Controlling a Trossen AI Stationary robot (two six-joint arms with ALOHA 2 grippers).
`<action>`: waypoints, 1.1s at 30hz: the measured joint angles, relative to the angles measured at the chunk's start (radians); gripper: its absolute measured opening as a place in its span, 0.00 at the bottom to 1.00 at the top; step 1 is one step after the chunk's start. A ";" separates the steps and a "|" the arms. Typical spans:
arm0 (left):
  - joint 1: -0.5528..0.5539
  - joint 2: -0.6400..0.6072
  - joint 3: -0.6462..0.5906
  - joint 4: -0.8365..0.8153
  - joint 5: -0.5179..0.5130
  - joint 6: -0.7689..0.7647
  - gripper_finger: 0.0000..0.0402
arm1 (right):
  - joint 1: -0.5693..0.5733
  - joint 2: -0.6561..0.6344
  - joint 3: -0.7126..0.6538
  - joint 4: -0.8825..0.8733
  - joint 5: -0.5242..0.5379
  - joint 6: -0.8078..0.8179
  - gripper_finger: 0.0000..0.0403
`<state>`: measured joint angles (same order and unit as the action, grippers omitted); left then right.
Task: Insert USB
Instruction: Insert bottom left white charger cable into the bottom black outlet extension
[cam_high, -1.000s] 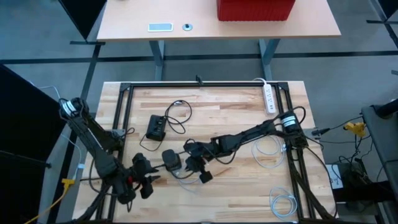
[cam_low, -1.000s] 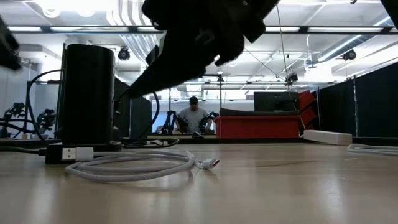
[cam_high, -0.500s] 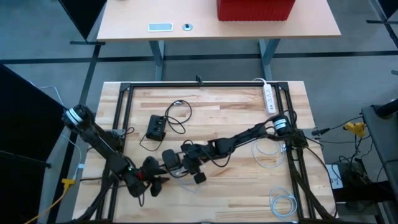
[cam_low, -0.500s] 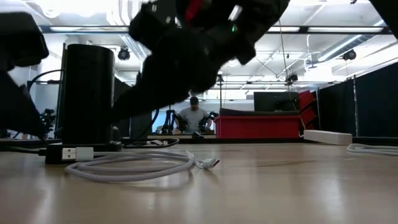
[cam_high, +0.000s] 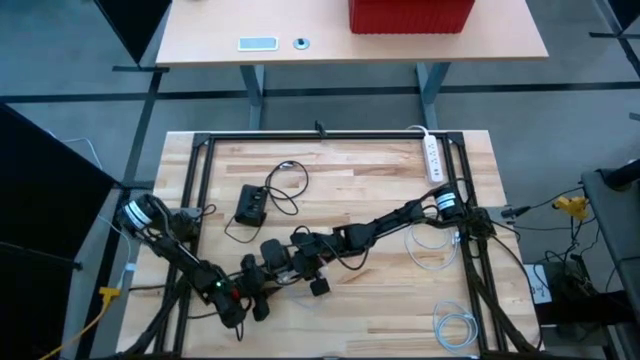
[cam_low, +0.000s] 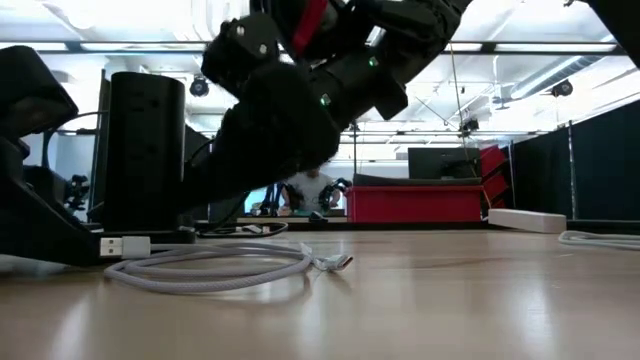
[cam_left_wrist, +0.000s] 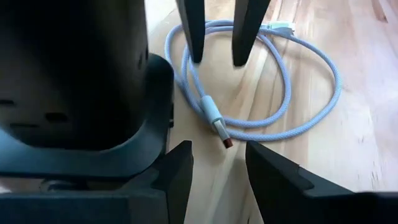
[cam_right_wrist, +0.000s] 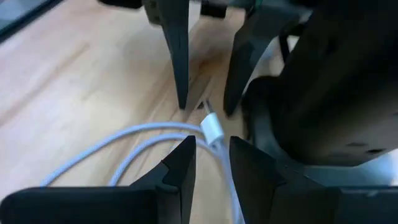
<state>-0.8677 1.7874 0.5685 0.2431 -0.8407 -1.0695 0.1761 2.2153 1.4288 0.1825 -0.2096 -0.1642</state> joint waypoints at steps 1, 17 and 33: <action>0.000 0.000 0.003 -0.007 0.002 0.001 0.35 | 0.000 0.009 0.000 0.004 0.000 0.000 0.20; 0.009 0.000 0.005 -0.003 -0.036 -0.093 0.26 | 0.000 0.025 0.000 0.032 0.000 0.026 0.15; 0.011 0.014 0.026 0.018 -0.007 -0.057 0.16 | 0.000 0.023 0.000 0.040 0.001 0.014 0.22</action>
<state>-0.8570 1.8017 0.5941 0.2615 -0.8479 -1.1266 0.1764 2.2387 1.4284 0.2226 -0.2089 -0.1501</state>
